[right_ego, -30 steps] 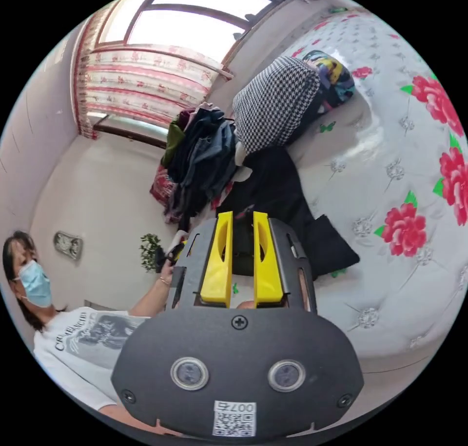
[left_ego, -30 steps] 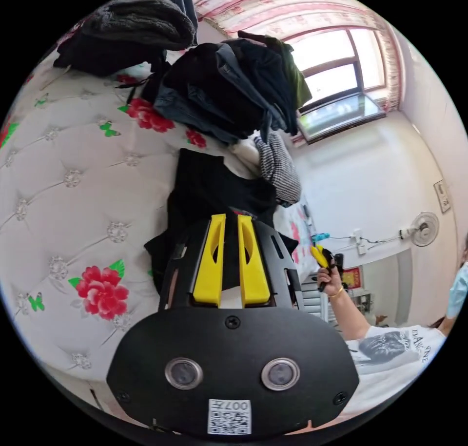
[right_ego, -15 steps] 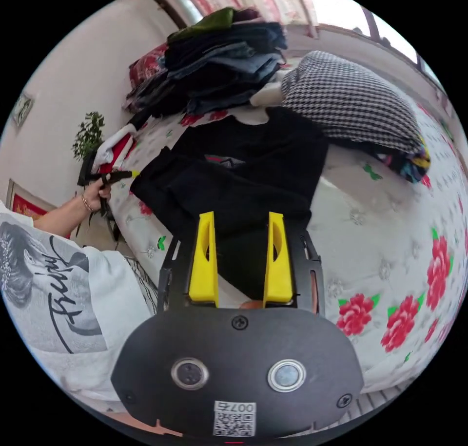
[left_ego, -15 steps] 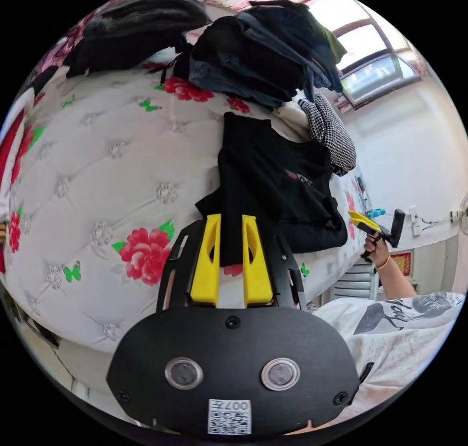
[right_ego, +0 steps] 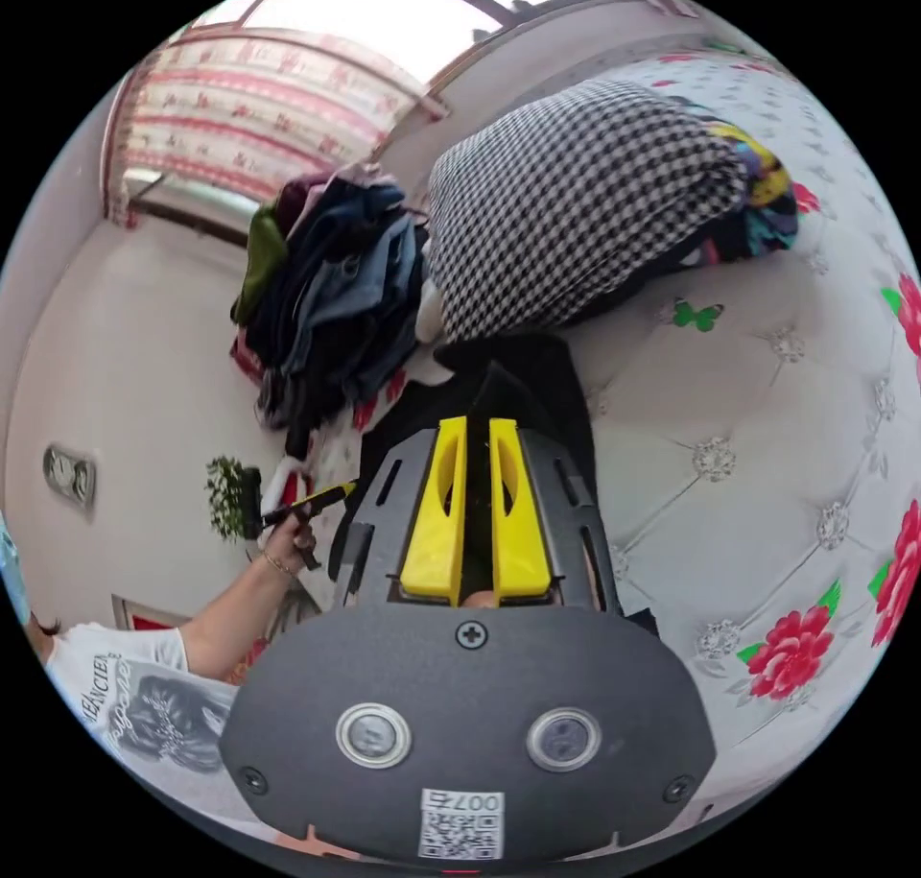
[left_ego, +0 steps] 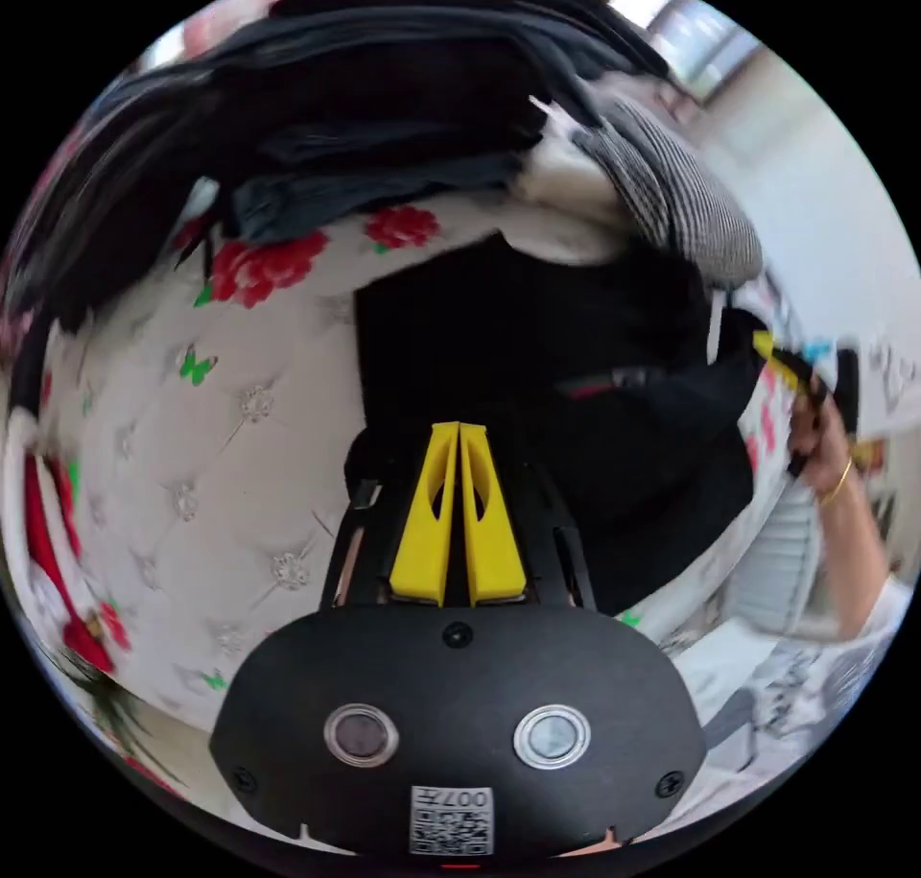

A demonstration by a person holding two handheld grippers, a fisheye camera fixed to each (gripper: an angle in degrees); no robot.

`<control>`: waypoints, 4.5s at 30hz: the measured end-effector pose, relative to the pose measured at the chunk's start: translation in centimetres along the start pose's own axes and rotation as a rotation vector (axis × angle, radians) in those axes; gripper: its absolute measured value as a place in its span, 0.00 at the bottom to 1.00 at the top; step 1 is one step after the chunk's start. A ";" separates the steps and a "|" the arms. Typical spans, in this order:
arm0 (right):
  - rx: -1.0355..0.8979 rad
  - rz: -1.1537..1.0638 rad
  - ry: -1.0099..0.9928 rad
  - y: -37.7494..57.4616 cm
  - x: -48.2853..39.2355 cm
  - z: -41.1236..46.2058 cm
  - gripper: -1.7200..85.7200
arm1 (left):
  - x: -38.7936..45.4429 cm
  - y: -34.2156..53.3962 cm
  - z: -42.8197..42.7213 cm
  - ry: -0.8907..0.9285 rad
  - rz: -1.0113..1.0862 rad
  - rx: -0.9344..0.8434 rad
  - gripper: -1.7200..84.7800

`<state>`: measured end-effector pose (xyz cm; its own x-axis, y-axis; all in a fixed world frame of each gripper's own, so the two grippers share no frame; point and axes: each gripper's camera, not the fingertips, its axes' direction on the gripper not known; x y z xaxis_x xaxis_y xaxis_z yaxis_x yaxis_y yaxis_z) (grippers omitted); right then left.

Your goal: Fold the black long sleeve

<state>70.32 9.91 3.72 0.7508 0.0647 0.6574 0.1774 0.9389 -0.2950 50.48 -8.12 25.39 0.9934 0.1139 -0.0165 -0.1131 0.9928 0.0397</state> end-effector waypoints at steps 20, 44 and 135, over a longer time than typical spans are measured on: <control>-0.204 -0.057 0.108 9.6 3.7 -2.2 0.11 | -4.0 13.7 -3.6 0.095 -0.134 0.022 0.11; 0.071 0.454 -0.107 23.2 11.9 -9.5 0.14 | -6.7 19.5 -8.1 0.247 -0.178 -0.010 0.09; -0.638 -0.986 -0.064 12.7 -21.4 41.8 0.08 | -20.0 35.8 -34.0 -0.344 -0.420 0.496 0.01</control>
<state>29.93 34.58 14.86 0.0805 -0.5617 0.8234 0.9639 0.2541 0.0791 25.85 26.47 -6.79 0.9104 -0.3717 0.1815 0.2202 0.8069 0.5481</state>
